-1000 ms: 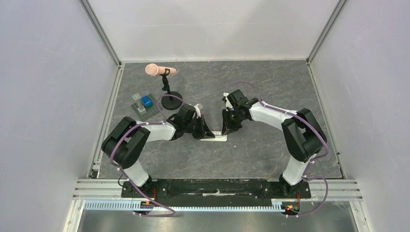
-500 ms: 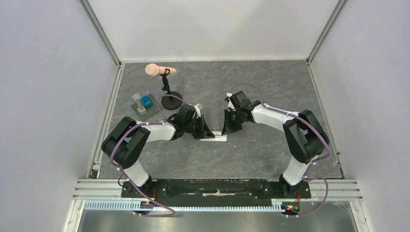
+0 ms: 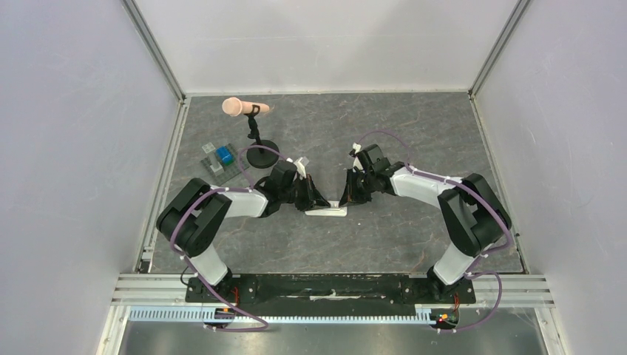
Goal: Load the batteries into the remote control
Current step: Load the battery cover into the remote control.
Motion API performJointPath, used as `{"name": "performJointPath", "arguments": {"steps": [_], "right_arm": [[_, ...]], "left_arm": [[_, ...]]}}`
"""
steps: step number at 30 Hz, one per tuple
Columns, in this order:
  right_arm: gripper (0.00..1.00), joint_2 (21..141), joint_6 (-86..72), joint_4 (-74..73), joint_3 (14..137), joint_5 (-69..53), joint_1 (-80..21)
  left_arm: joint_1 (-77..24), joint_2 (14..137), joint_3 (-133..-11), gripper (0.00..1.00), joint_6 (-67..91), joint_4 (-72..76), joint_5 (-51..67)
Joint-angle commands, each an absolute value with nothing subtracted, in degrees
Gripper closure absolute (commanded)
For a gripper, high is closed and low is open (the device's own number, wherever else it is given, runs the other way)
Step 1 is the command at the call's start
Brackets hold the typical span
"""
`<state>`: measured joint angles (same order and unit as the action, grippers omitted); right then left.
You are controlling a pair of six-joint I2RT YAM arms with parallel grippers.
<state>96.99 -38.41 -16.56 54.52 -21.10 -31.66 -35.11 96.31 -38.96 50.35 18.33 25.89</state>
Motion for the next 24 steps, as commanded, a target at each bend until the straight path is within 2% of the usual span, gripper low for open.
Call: {"name": "performJointPath", "arguments": {"steps": [1,8,12,18,24], "right_arm": [[1.0,96.6,-38.7,-11.2,51.6,-22.1,-33.5],[1.0,96.0,-38.8,-10.5,53.2,-23.4,-33.5],[1.0,98.4,-39.0,-16.4,56.7,-24.4,-33.4],[1.0,99.8,-38.4,-20.4,59.3,-25.0,-32.7],[1.0,99.2,-38.0,-22.0,60.9,-26.2,-32.2]], "left_arm": [[-34.8,97.6,-38.0,0.86,52.3,24.3,25.5],[-34.8,95.8,-36.6,0.84,53.0,27.7,24.5],[-34.7,92.6,-35.6,0.8,52.1,28.1,21.7],[-34.4,87.3,-32.5,0.7,49.8,26.4,15.7],[-34.2,84.1,-31.8,0.68,46.6,19.8,10.7]]}}
